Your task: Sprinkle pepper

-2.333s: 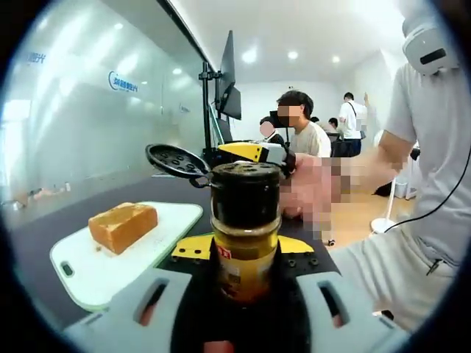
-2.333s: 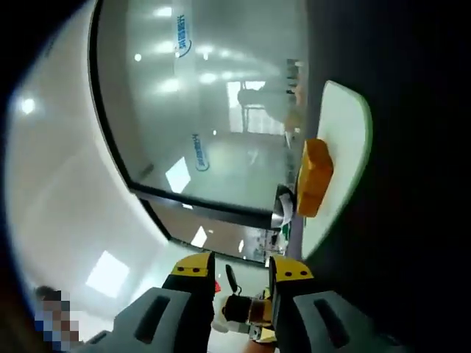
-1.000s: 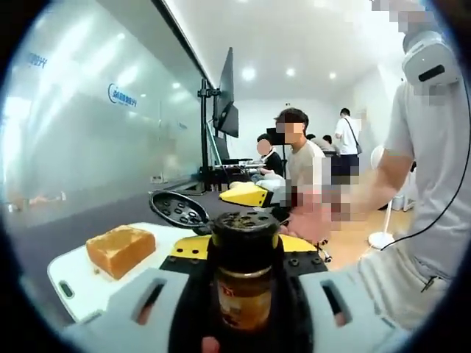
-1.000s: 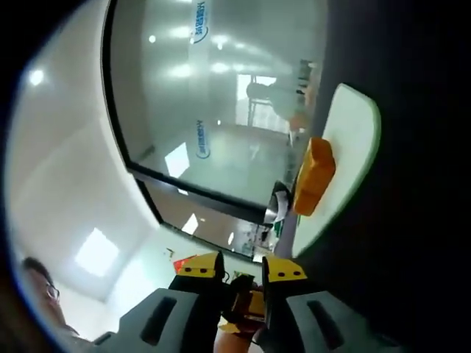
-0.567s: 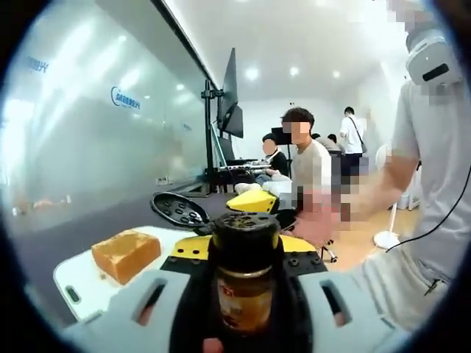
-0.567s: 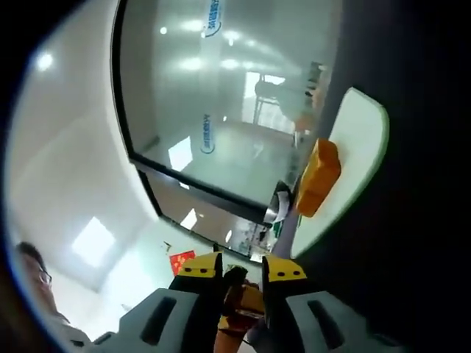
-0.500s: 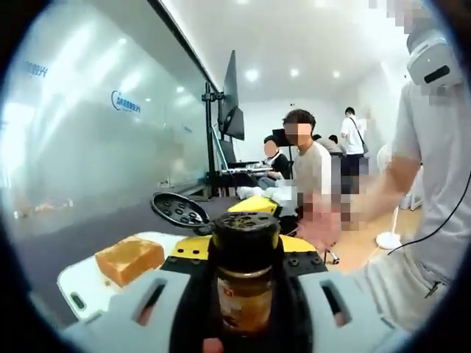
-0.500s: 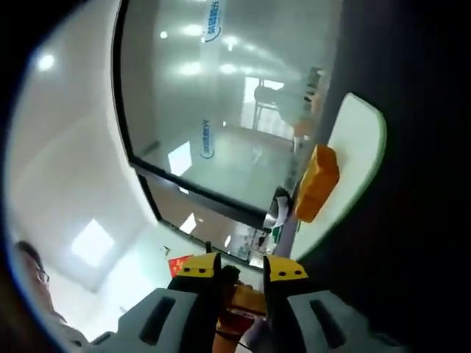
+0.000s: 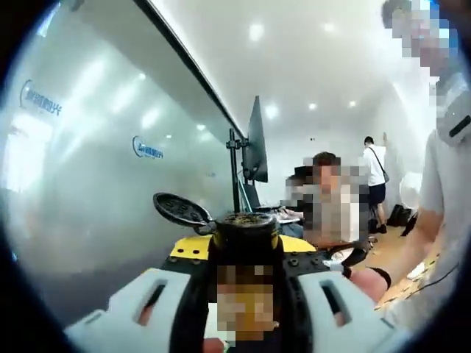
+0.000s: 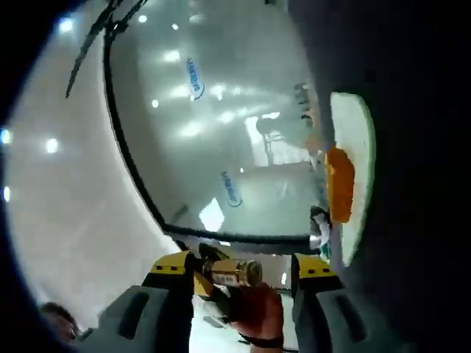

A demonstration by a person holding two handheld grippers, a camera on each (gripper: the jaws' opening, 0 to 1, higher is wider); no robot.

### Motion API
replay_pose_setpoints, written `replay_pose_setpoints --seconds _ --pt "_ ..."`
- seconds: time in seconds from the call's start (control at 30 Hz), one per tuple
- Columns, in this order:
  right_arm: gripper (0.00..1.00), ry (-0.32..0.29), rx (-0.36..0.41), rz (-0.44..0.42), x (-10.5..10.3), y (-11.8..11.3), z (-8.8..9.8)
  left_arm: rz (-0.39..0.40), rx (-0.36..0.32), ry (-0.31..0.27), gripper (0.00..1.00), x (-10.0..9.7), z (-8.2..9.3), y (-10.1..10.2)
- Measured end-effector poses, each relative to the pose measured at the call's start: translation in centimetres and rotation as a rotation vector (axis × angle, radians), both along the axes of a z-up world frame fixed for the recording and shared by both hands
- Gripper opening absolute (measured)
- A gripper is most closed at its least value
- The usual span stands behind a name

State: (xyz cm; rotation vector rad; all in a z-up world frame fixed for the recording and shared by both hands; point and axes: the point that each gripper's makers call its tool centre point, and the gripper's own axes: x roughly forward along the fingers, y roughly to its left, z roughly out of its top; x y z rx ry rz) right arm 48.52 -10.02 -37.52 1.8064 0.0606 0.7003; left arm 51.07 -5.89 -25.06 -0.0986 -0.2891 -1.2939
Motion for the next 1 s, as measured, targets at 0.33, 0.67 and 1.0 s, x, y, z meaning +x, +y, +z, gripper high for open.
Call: replay_pose_setpoints --seconds 0.33,0.67,1.0 --pt "0.63 0.068 0.522 -0.12 1.0 1.2 2.9 -0.027 -0.02 -0.023 0.22 -0.7 2.9 -3.5" --pt "0.63 -0.043 0.795 -0.153 2.1 0.8 7.9 -0.035 -0.009 -0.043 0.22 -1.7 3.3 -5.0" --pt "0.23 -0.126 0.776 -0.096 2.1 1.2 10.4 -0.068 -0.001 -0.047 0.22 -2.2 2.6 -5.2"
